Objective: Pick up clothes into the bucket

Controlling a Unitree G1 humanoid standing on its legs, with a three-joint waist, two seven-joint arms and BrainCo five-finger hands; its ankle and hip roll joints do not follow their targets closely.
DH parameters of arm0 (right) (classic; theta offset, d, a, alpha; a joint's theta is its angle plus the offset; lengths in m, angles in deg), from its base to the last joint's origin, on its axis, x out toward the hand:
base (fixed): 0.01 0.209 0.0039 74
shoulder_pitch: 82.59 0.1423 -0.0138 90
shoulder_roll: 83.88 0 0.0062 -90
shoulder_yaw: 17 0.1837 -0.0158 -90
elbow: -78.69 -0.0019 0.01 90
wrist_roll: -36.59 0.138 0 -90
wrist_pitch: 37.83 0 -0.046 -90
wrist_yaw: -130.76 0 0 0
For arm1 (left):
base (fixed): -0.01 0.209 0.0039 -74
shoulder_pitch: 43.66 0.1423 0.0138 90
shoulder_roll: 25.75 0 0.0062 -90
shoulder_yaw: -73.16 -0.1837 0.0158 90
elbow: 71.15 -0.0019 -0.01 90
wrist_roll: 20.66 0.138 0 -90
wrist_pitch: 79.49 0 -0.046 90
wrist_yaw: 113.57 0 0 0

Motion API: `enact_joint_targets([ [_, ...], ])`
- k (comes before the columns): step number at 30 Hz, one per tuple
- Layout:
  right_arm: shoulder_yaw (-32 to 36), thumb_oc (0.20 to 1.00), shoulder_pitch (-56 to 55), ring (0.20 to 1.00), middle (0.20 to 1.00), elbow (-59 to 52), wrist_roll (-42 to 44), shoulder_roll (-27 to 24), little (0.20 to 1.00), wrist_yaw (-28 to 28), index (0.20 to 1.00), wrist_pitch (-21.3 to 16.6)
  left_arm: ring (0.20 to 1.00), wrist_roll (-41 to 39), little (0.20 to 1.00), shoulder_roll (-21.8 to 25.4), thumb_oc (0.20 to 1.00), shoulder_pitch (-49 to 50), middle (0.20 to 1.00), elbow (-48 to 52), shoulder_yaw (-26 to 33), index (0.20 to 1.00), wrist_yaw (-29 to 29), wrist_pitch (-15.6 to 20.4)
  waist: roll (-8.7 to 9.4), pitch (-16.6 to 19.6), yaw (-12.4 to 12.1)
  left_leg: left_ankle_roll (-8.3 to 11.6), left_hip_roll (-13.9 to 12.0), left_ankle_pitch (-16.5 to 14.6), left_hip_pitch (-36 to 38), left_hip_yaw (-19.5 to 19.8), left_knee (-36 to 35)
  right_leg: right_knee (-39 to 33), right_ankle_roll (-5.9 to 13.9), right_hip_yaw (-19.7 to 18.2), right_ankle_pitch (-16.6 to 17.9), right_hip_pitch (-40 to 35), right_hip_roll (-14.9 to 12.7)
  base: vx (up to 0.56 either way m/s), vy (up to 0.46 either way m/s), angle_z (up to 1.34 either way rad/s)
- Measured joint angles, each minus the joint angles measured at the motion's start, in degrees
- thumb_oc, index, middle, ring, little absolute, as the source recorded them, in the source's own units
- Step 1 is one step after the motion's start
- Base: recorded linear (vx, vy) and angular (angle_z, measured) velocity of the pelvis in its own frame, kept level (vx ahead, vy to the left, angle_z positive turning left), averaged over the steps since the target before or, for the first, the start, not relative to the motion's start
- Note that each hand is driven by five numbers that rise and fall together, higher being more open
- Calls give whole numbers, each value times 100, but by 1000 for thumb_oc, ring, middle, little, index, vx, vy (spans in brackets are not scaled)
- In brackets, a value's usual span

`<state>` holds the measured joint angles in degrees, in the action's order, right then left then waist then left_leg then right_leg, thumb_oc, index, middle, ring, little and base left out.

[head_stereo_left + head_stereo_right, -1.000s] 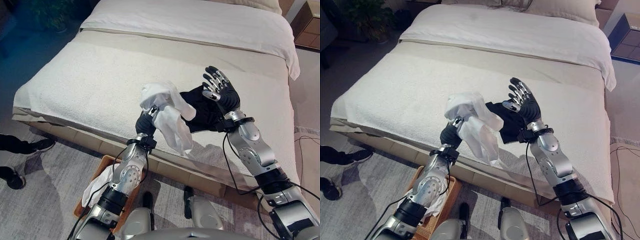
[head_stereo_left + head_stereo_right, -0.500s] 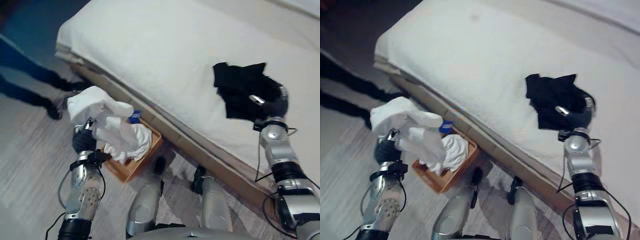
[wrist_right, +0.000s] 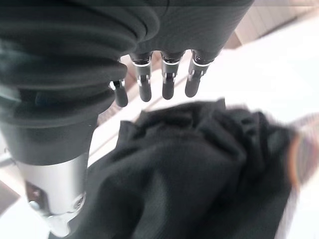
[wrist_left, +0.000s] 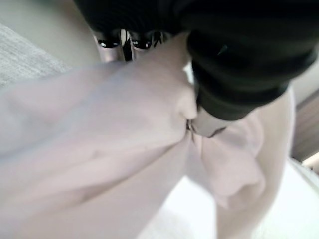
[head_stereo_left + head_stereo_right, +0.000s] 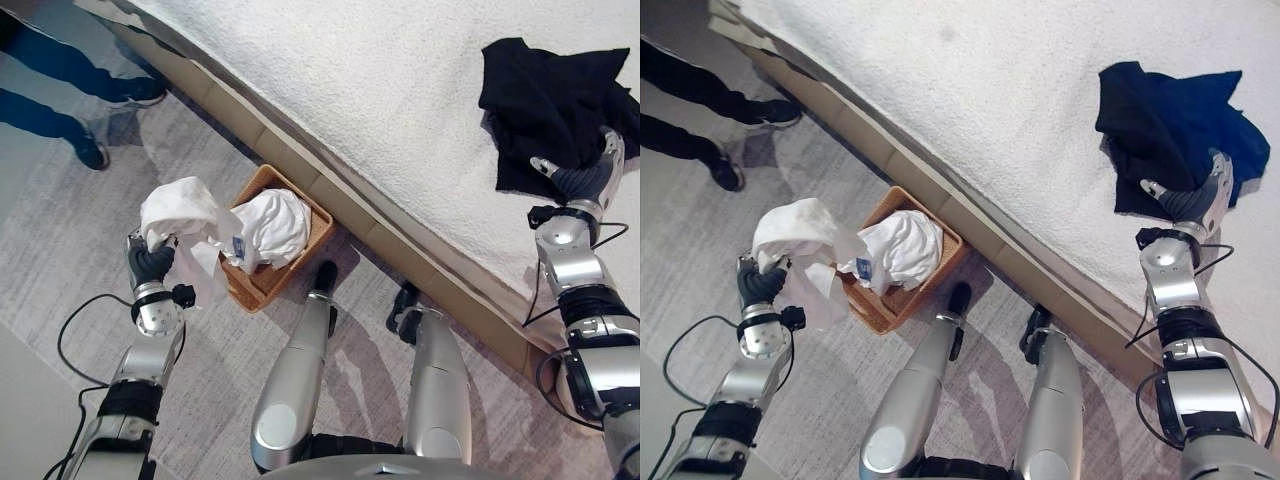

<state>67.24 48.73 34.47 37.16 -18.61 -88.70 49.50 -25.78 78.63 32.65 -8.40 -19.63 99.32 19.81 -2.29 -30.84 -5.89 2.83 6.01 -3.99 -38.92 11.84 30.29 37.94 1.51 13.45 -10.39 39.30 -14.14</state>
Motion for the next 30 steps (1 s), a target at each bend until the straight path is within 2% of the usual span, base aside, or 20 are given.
enact_joint_targets([
  [2,-190,1000,511,1000,1000,421,-4,-356,1000,-53,1000,66,200,169,200,270,200,-313,200,-286,-280,200,97,-23,24,-2,59,-19,6,8,-428,-15,189,121,8,-44,2,412,4,-37,3,-6],
  [4,-204,1000,705,1000,1000,491,-5,-479,1000,-140,1000,96,200,216,200,308,200,-450,200,-328,-280,200,147,-86,66,-15,131,-23,1,12,-691,-23,293,218,7,-59,12,660,22,-32,10,-4],
  [7,-510,1000,957,1000,1000,550,-84,-587,1000,-246,1000,172,200,231,200,424,200,-667,200,-571,-331,200,320,-182,248,-31,237,9,-34,-14,-1112,-71,496,344,-2,-134,16,1102,52,-31,14,-13],
  [8,-512,1000,1038,1000,1000,605,-113,-614,1000,-254,1000,183,457,263,457,462,457,-767,457,-670,-352,457,329,-236,271,-43,287,23,-46,-30,-1292,-61,590,399,-10,-133,18,1255,71,-14,9,-5],
  [9,-538,1000,1069,1000,1000,642,-112,-613,1000,-260,1000,189,1000,291,1000,459,1000,-834,1000,-785,-363,1000,333,-270,286,-51,319,25,-53,-34,-1358,-59,630,418,-41,-132,45,1312,84,-23,17,-6],
  [12,-896,1000,1449,1000,1000,1053,-109,-770,1000,-325,1000,267,1000,447,1000,521,1000,-1279,1000,-1524,-797,1000,351,-664,314,-43,393,35,-63,-55,-1647,-87,815,532,-65,-171,74,1587,95,-11,14,-7],
  [17,-1213,1000,2199,1000,1000,1587,-88,-1118,1000,-185,1000,431,1000,447,1000,710,1000,-1477,1000,-1447,-827,1000,226,-909,336,-55,443,63,-56,-57,-2097,-84,1040,722,-84,-180,87,2020,92,-3,3,-1],
  [19,-1873,1000,2609,1000,1000,1988,80,-1147,1000,302,1000,478,1000,438,1000,755,1000,-1479,1000,-1592,-858,1000,89,-1012,369,-51,495,40,-54,-85,-2104,-91,1031,711,-95,-197,78,2043,83,0,0,0],
  [21,-2220,1000,2902,1000,1000,2155,134,-1173,1000,632,1000,541,1000,436,1000,762,1000,-1436,1000,-1604,-865,1000,-6,-1008,369,-50,496,40,-57,-85,-2160,-99,1027,719,-98,-216,76,2110,83,4,-5,-2],
  [27,-2735,1000,3313,1000,1000,2309,137,-1171,1000,1272,1000,563,1000,397,1000,701,1000,-1276,1000,-1611,-1017,1000,-261,-988,366,-48,374,50,-56,-77,-2354,-106,1024,814,-135,-220,79,2352,72,0,-3,1],
  [28,-2901,815,3372,815,815,2420,134,-1164,815,1441,815,578,1000,375,1000,692,1000,-1259,1000,-1610,-1076,1000,-304,-981,366,-48,322,57,-41,-73,-2354,-105,1016,844,-159,-219,62,2368,50,-2,-10,6],
  [29,-2959,485,3401,485,485,2454,135,-1163,485,1528,485,583,1000,372,1000,686,1000,-1239,1000,-1612,-1085,1000,-325,-966,365,-48,307,63,-30,-69,-2356,-105,1008,862,-174,-219,52,2381,36,-1,-16,8],
  [30,-3030,247,3437,247,247,2481,136,-1163,247,1625,247,586,1000,368,1000,687,1000,-1229,1000,-1630,-1111,1000,-349,-960,365,-48,302,73,-17,-63,-2357,-105,1004,879,-188,-219,44,2393,20,0,-20,8],
])
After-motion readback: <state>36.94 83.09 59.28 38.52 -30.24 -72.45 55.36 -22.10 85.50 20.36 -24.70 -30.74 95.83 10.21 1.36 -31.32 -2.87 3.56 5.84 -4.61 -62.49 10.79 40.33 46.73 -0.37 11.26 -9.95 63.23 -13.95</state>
